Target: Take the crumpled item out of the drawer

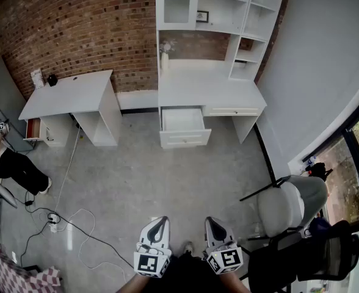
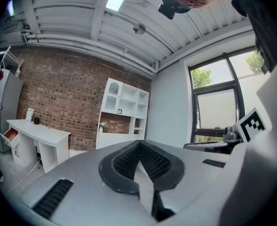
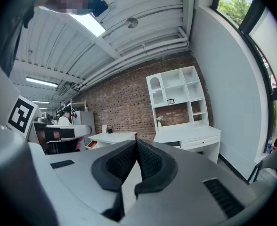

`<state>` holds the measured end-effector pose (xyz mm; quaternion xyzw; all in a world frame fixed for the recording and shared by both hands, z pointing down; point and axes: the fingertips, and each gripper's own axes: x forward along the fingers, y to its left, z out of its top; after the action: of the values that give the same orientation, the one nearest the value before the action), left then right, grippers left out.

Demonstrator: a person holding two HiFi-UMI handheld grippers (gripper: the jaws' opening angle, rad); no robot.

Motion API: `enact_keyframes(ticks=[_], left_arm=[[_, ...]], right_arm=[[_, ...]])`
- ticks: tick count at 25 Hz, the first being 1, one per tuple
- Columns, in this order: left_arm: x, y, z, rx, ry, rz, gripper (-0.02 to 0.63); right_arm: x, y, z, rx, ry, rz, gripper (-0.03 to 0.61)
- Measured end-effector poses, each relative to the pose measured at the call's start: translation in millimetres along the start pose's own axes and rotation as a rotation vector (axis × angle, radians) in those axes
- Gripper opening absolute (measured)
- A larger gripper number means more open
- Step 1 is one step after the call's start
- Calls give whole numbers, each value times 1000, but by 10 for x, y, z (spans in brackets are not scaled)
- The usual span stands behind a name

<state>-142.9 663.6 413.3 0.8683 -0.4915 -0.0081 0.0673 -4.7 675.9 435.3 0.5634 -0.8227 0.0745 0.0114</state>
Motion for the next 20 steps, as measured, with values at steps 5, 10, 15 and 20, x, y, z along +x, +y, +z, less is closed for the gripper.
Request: enact_keyframes(ticks=[5,10,15,20], left_arm=[[36,-21,0,-3,0,9,25],[72,-32,-15,0,8,13,25],[170,-102,-33,1,17,12,25],[310,-175,-48,-2,21,27,25]], right_arm=[[-20,-46,-12,0,1,6,12],[-1,-85,-14,1,4,10,12],[32,-198,21,19,-11,12,12],[75,-362,22,18,-16,29,12]])
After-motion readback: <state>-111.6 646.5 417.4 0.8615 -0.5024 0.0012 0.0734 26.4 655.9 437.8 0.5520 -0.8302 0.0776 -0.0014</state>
